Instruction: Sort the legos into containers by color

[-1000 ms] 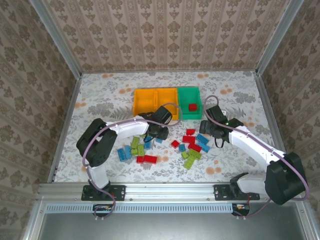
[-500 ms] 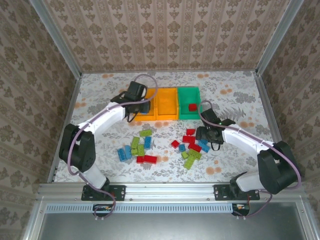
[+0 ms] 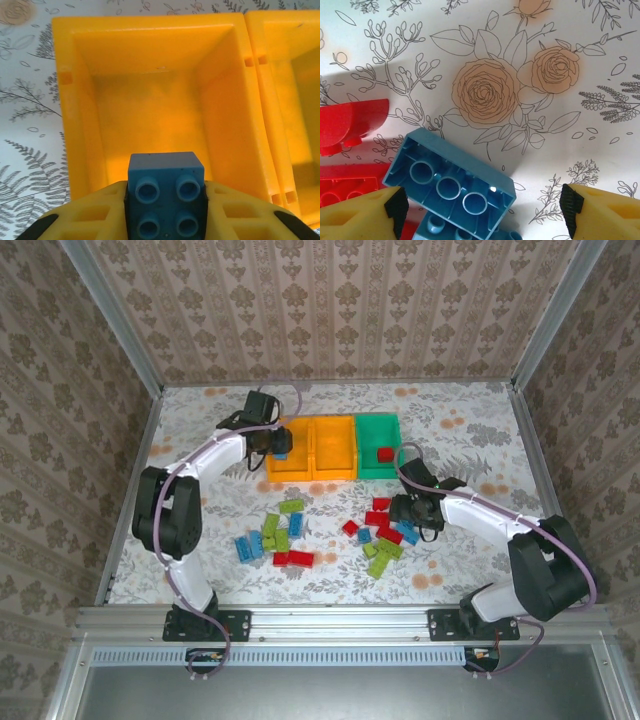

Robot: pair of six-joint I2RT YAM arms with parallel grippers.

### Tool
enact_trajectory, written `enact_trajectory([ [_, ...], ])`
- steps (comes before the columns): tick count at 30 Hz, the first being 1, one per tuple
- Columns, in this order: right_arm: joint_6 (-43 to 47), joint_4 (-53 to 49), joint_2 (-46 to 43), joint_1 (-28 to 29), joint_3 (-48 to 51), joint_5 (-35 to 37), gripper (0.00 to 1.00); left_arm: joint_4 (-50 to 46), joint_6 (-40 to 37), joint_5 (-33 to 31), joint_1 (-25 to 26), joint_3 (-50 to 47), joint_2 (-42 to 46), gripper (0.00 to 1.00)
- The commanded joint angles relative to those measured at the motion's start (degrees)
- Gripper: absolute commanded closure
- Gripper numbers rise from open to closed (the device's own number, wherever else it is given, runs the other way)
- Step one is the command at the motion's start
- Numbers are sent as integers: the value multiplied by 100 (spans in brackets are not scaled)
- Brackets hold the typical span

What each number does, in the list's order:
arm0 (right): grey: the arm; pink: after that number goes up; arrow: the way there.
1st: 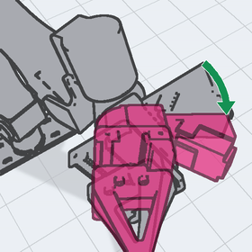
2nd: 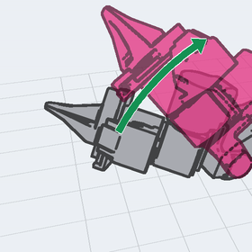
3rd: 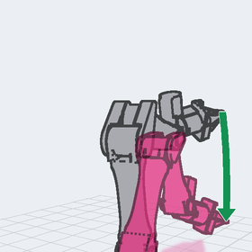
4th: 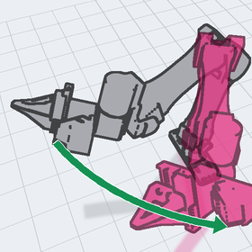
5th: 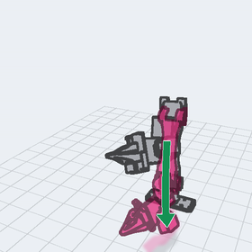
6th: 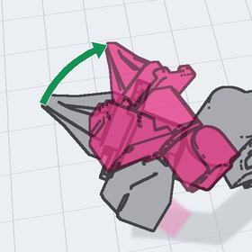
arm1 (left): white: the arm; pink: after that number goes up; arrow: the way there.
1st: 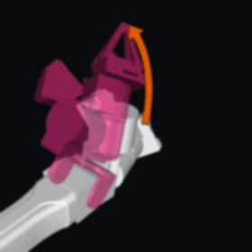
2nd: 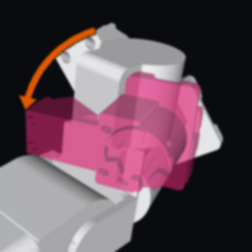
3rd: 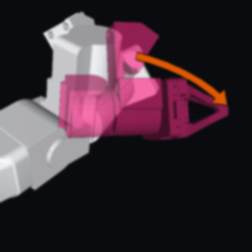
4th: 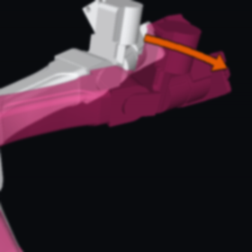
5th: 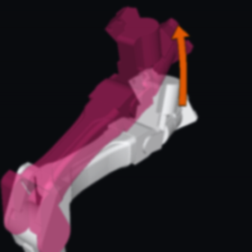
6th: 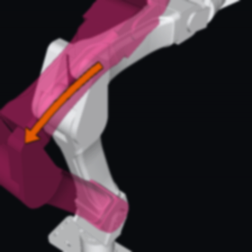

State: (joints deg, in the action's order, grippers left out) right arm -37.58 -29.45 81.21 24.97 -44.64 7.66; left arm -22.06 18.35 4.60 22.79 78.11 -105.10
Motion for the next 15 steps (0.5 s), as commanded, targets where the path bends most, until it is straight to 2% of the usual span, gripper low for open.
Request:
enact_trajectory([
  [1, 290, 354, -114, 110, -163, -186, 17, 198, -14, 249, -37, 116, -66, 61],
  [9, 392, 31, 562, 299, -958, -195, 16, 295, 99, 329, 109, -41, 41, 39],
  [15, 467, -102, 1162, 425, -1445, -213, 16, 368, 138, 322, 148, -304, 327, 35],
])
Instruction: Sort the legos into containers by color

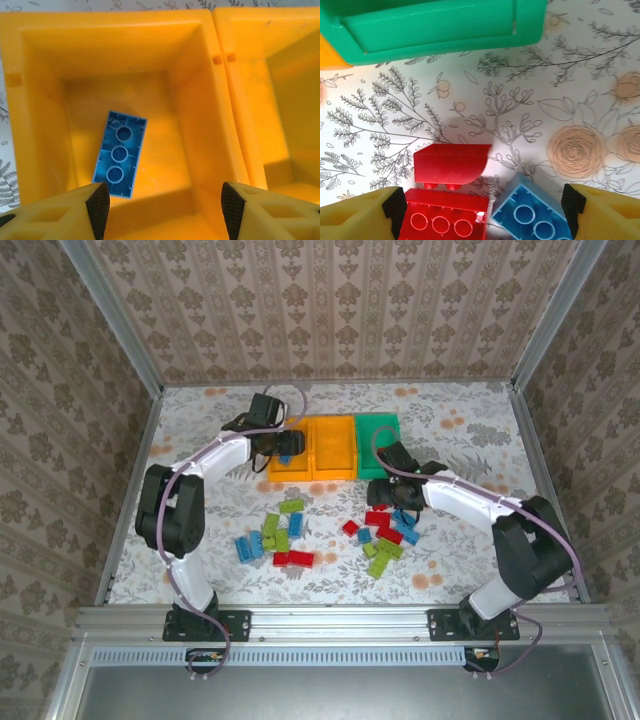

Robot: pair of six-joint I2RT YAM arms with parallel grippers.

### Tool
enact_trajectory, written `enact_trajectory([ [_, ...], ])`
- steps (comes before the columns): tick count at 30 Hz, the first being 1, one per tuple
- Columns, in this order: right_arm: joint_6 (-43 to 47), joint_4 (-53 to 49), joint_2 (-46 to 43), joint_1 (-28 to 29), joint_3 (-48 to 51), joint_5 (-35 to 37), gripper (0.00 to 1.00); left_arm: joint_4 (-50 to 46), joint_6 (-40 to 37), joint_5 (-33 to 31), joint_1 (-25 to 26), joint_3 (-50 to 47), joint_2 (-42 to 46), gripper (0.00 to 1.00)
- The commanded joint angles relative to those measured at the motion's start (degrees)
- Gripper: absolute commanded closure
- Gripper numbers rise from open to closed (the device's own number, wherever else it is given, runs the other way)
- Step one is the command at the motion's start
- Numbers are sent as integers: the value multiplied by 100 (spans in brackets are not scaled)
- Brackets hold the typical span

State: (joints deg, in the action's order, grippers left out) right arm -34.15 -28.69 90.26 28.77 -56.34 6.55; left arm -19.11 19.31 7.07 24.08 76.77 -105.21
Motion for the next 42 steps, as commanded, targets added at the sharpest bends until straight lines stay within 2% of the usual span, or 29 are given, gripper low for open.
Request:
enact_trajectory([
  [1, 122, -302, 376, 49, -368, -86, 16, 110, 44, 69, 23, -258, 421, 34],
  [11, 95, -853, 1239, 164, -948, 31, 19, 161, -2, -232, -64, -1087, 1281, 28],
  [21, 58, -1050, 1516, 208, -1138, 3, 27, 206, 36, -224, -149, -1491, 1499, 27],
  [29, 49, -1086, 1528, 210, -1150, 53, 36, 233, 36, -228, -175, -1543, 1512, 26],
  [35, 64, -968, 1307, 207, -1170, 168, 49, 236, 10, -282, -175, -1617, 1532, 26],
  [42, 109, -973, 847, 212, -1280, 309, 51, 253, 10, -323, -184, -1779, 1634, 26],
])
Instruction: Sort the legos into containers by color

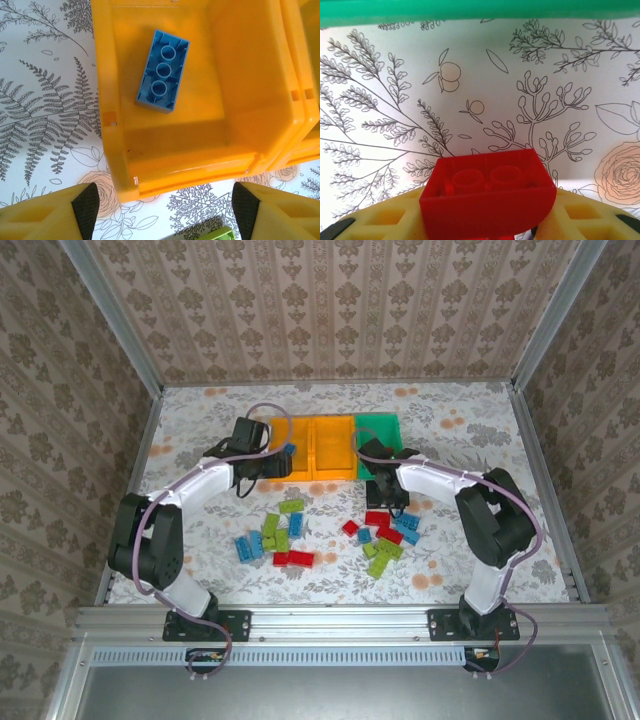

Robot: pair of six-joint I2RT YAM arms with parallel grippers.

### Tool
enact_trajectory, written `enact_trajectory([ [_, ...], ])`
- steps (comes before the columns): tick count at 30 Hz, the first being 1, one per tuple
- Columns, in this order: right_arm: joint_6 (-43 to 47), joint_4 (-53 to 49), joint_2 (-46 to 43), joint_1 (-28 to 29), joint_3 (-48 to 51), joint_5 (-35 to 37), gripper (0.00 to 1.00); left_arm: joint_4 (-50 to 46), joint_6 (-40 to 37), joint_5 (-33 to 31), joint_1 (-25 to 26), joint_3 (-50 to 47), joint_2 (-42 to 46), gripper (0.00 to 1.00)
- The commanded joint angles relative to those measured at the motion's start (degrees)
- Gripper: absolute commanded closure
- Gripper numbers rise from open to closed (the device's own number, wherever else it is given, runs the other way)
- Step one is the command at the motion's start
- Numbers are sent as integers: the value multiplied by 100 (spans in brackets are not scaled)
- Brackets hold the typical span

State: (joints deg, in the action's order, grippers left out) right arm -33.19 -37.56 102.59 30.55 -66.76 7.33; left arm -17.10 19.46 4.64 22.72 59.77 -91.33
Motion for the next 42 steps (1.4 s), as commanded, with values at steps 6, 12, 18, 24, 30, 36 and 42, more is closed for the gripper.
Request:
enact_trajectory([
  [6, 179, -172, -656, 22, -713, 491, 51, 75, 15, -76, -53, -150, 302, 26],
  [12, 271, -658, -177, -101, -1341, 454, 44, 76, 46, -45, -40, -231, 333, 26],
  [18, -230, -637, 100, -101, -807, 169, 37, 133, 49, -76, -44, -386, 404, 26],
  [24, -478, -340, 347, -119, -613, 134, 36, 191, 44, 5, -40, -413, 354, 26],
  [30, -579, -220, 593, -197, -663, 182, 35, 260, 63, 38, -40, -515, 359, 26],
  [36, -636, -125, 771, -271, -629, 113, 43, 319, 64, 76, -37, -557, 328, 26],
  [42, -528, -8, 779, -295, -579, 141, 65, 357, 54, 107, -35, -578, 331, 26],
])
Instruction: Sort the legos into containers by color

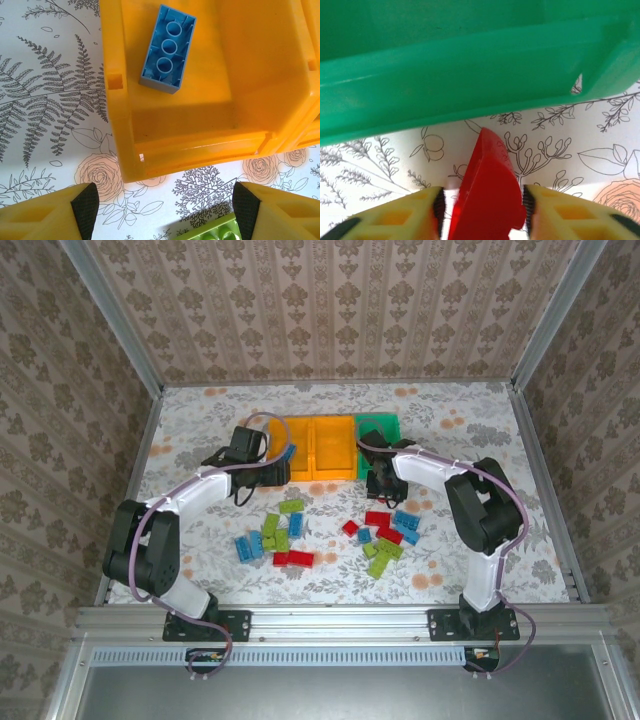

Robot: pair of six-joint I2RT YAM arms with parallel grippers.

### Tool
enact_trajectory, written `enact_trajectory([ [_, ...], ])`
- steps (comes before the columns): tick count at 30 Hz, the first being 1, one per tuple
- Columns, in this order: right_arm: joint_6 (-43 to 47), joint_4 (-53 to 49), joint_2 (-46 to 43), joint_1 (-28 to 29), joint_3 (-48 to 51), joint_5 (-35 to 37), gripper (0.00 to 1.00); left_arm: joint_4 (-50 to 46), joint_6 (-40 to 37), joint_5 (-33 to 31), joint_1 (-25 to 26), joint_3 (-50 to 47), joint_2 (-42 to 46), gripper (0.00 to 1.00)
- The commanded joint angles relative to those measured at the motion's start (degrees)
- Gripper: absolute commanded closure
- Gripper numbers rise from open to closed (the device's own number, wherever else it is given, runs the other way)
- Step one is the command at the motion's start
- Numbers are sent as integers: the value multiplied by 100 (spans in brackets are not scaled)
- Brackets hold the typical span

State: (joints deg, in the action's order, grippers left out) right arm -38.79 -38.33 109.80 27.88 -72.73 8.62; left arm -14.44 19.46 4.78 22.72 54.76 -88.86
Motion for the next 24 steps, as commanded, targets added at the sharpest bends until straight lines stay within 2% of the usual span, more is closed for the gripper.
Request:
enact_trajectory([
  [1, 62, 71, 37, -27, 29, 14, 67, 89, 54, 99, -32, -80, 81, 26],
  [8, 138, -108, -526, 63, 237, 247, 76, 62, 64, 59, -3, -242, 208, 26],
  [15, 464, -377, -1106, 119, -258, 691, 76, -32, 51, -94, 148, -359, 387, 26],
  [19, 785, -529, -655, -11, -949, 846, 76, -41, 79, -146, 312, -411, 442, 26],
  [24, 1021, -526, 189, -225, -1746, 847, 74, -24, 18, -127, 1012, -432, 395, 26],
])
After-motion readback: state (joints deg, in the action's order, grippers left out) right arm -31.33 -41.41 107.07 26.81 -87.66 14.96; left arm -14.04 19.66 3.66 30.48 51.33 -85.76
